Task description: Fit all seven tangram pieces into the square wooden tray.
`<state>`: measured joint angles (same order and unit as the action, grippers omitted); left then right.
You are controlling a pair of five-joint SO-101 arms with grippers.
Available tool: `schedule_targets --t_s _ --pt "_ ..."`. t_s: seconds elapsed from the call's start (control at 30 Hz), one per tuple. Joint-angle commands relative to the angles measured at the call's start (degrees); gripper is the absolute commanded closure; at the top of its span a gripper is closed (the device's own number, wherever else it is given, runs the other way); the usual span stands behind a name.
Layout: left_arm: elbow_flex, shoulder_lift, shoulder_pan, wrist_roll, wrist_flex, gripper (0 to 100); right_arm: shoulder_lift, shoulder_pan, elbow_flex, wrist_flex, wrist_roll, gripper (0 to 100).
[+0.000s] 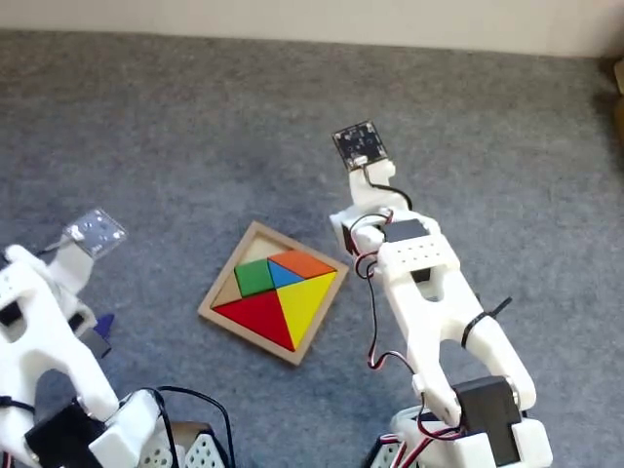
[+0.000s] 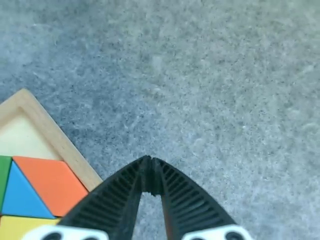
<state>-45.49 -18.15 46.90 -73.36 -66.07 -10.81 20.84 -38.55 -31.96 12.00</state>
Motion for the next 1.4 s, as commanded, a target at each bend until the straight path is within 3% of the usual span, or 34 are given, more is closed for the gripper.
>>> schedule_targets --t_s 0.0,0.17,0.47,0.6,0.77,1.0,1.1,1.37 --pt "-5.6 -1.1 0.6 -3.6 9.9 74 -2.6 -0.3 0.2 1.0 0.2 98.8" --pt "-12.2 -1.1 1.0 -3.6 18.7 74 -2.6 -0.3 0.2 1.0 0.2 98.8" --pt "-11.6 -1.7 1.0 -3.2 18.6 75 -2.6 -0.3 0.1 1.0 0.2 98.8" --pt "-7.4 -1.7 1.1 -2.5 12.7 75 -2.6 -0.3 0.1 1.0 0.2 98.8" --pt "0.6 -1.7 1.2 3.3 2.2 75 -2.6 -0.3 0.1 1.0 0.2 98.8" --pt "-1.2 -1.6 1.3 3.2 -1.0 75 -2.6 -0.3 0.1 1.0 0.2 98.8" --pt "-4.5 -1.2 1.3 3.2 2.1 75 -2.6 -0.3 0.1 1.0 0.2 98.8" --pt "-15.7 -1.1 3.2 3.2 19.9 74 -2.6 -0.3 0.1 1.0 0.2 98.8"
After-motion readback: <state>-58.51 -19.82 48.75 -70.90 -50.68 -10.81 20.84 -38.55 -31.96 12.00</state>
